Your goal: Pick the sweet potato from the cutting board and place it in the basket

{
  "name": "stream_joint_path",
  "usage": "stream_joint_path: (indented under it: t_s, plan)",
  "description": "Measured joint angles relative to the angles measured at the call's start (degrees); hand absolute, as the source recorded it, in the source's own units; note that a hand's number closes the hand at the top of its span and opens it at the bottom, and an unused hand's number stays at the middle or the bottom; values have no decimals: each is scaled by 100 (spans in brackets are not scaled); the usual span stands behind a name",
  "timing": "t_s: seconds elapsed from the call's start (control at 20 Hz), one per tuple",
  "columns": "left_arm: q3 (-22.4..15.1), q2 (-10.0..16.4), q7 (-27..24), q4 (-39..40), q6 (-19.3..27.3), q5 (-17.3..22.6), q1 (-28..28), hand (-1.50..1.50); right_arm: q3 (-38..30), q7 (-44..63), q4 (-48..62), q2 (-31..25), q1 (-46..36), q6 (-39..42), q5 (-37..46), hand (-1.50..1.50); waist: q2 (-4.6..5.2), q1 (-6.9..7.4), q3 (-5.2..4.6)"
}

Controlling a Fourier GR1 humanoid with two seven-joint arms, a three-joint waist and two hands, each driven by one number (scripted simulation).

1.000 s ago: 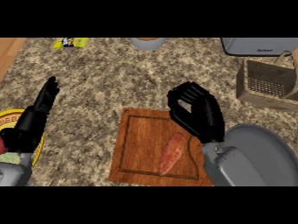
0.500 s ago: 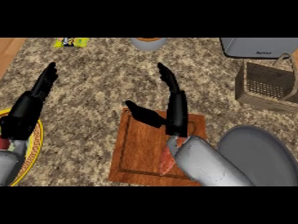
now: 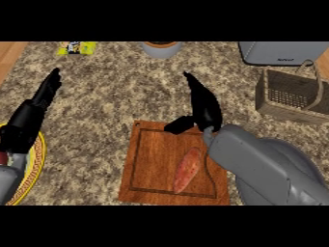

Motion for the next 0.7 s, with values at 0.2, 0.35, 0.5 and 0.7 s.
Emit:
stream_joint_path:
  t_s: [0.2, 0.35, 0.5, 0.7]
  plan:
    - [59, 27, 7, 29, -21, 27, -3, 0, 239, 1250, -234, -167, -695, 1419, -306, -150, 2, -38, 26]
    - [88, 29, 35, -12, -3, 27, 23, 0, 198, 2121, -587, -288, -1208, 2349, -705, -150, 20, -72, 54]
    - [162, 40, 47, -46, -14, 56, 31, 0, 53, 2696, -924, -471, -1556, 2997, -1148, -150, 59, -99, 75]
    - [170, -10, 51, -197, 11, 4, 115, 0, -54, 3062, -1371, -704, -1657, 3352, -1521, -150, 98, -102, 91]
